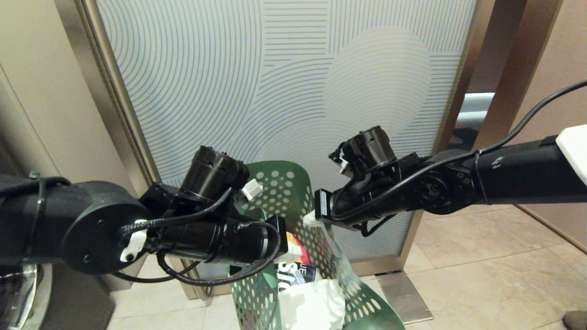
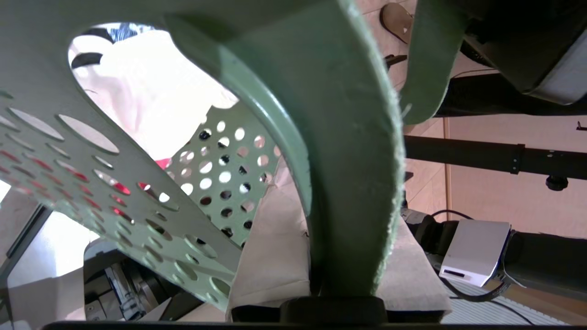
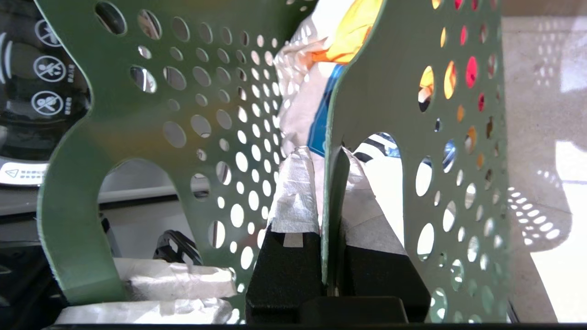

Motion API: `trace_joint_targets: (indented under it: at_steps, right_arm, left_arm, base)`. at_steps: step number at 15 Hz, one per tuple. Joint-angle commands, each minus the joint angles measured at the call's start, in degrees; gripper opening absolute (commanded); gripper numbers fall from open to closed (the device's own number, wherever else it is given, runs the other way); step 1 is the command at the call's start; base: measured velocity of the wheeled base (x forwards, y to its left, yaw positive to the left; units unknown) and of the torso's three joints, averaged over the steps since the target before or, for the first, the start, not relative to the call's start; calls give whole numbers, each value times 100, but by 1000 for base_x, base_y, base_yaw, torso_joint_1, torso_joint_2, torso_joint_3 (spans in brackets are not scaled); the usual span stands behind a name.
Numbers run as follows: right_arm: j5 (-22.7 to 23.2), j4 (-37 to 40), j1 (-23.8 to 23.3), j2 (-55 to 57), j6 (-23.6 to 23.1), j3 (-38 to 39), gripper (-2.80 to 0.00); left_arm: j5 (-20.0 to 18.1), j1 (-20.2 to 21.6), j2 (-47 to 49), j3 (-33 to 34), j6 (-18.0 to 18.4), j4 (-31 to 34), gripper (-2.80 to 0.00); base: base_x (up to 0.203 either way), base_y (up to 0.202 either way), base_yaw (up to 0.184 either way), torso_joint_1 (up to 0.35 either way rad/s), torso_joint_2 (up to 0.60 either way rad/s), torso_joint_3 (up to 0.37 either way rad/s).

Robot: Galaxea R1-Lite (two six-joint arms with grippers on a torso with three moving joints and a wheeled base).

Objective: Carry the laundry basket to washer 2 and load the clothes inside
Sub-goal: Pick up the clothes basket and put it beside the washing machine

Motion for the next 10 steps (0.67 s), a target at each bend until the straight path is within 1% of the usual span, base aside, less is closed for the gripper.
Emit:
trace_joint_targets:
  at_steps: [1,6,8,10]
  right_arm:
    - [14,1,3,-8,26,59,-280]
    - [32,-9,3,-29,9,144,-280]
    - [32,-17,3,-29,9,171,-280]
    - [32,-17,-1,-33,9,171,-280]
  left_arm:
    - [-8,-4,18,-1,-25,-9,-280]
    - [-8,-26,35,-1,-25,-3,-280]
    - [-8,-26,45,-1,-25,-8,-280]
    - [-8,-34,35,-1,-25,-9,-280]
  base:
    - [0,0,0,0,0,0]
    - [0,0,0,0,0,0]
    - [3,-9,111,4,5,0]
    - [3,-8,172,3,3,0]
